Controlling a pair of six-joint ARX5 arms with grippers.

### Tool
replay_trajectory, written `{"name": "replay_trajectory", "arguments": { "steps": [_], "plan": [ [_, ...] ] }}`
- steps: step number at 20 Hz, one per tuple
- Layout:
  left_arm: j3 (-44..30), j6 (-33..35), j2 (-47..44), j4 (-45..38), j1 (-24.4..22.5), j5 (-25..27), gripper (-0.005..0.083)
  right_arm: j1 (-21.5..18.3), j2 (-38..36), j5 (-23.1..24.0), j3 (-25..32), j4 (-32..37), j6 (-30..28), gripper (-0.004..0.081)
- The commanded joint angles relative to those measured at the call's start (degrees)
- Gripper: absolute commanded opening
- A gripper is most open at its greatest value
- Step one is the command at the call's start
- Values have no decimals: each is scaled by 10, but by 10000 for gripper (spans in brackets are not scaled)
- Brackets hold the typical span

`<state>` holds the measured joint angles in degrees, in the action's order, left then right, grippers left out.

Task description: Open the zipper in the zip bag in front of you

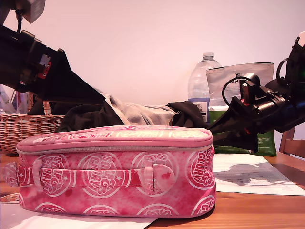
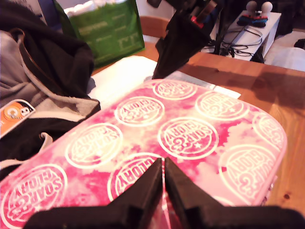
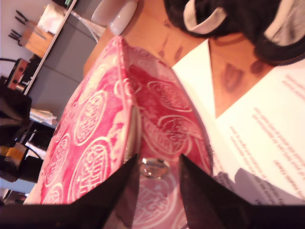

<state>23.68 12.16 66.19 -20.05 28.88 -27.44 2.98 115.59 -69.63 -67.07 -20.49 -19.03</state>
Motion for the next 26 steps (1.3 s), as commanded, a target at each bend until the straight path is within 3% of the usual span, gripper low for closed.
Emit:
{"name": "replay_trajectory", "arguments": {
  "steps": [1, 7, 15, 20, 24, 26],
  "plan": [
    [-1, -2, 2, -1, 2, -1, -19, 0, 12, -3, -5, 5, 2, 230],
    [-1, -2, 2, 4, 2, -1, -19, 0, 13, -5, -6, 11, 2, 227],
    [-1, -2, 2, 7, 2, -1, -19, 1, 13, -7, -6, -43, -38, 210],
    [-1, -2, 2, 8, 2, 1, -19, 3, 12, 80, -6, -33, -89, 209],
    [-1, -2, 2, 9, 2, 2, -19, 7, 12, 87, -38, -34, -21, 206],
    [-1, -2, 2, 9, 2, 5, -19, 8, 12, 92, -61, -30, 0, 148]
  ]
}}
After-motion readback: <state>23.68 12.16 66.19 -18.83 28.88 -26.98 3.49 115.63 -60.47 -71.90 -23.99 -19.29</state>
